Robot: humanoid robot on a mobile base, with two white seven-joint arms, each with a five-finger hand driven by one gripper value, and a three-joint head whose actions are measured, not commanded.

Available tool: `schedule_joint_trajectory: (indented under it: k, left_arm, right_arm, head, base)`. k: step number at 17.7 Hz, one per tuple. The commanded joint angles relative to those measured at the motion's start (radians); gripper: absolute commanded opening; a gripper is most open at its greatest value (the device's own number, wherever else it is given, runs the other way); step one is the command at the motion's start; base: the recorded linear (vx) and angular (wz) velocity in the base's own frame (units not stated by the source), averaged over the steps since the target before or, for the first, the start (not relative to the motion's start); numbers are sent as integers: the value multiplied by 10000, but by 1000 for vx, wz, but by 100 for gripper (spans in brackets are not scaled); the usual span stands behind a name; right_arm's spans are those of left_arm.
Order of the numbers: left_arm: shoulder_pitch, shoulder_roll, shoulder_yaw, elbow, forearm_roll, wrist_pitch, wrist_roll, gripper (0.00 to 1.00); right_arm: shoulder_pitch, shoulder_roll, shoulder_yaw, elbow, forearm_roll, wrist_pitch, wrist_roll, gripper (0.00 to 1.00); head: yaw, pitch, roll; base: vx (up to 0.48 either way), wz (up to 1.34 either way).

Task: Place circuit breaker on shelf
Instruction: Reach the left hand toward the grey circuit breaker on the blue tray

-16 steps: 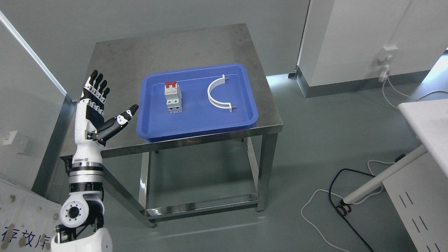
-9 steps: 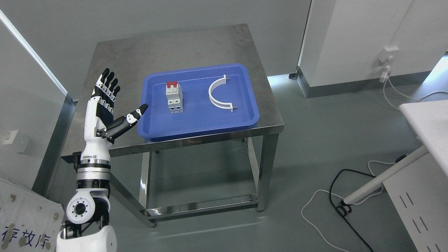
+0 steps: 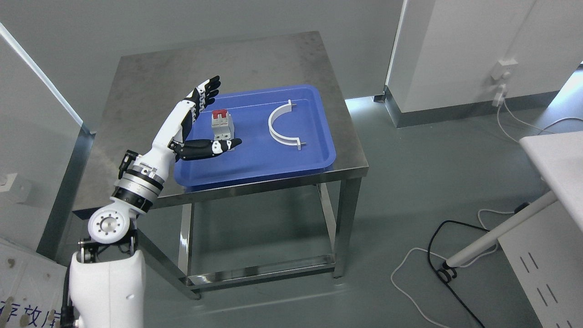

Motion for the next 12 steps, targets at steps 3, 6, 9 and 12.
schedule_joint_trajectory:
  k: [3,6,9,12]
  left_arm:
    - [-1544,861,-805,1509,-3110,-17,-356,100]
    - [-1345,1672,-790,1387,-3220,-139,-539,100]
    - [-688,655,795,319,-2900,29,-541,100]
    - [-74,-468,1544,-774,-1890,-63,-327,100]
  right_arm:
    - [1,-175,0,0,0,-13,24,100]
    - [1,-175,0,0,0,-13,24,100]
    - [1,-175,0,0,0,-13,24,100]
    - [1,-175,0,0,0,-13,24,100]
  head:
    - [0,0,0]
    - [0,0,0]
    - [0,0,0]
    - [0,0,0]
  base:
    - [58,-4]
    - [71,-2]
    - [51,-37]
    - [53,-77]
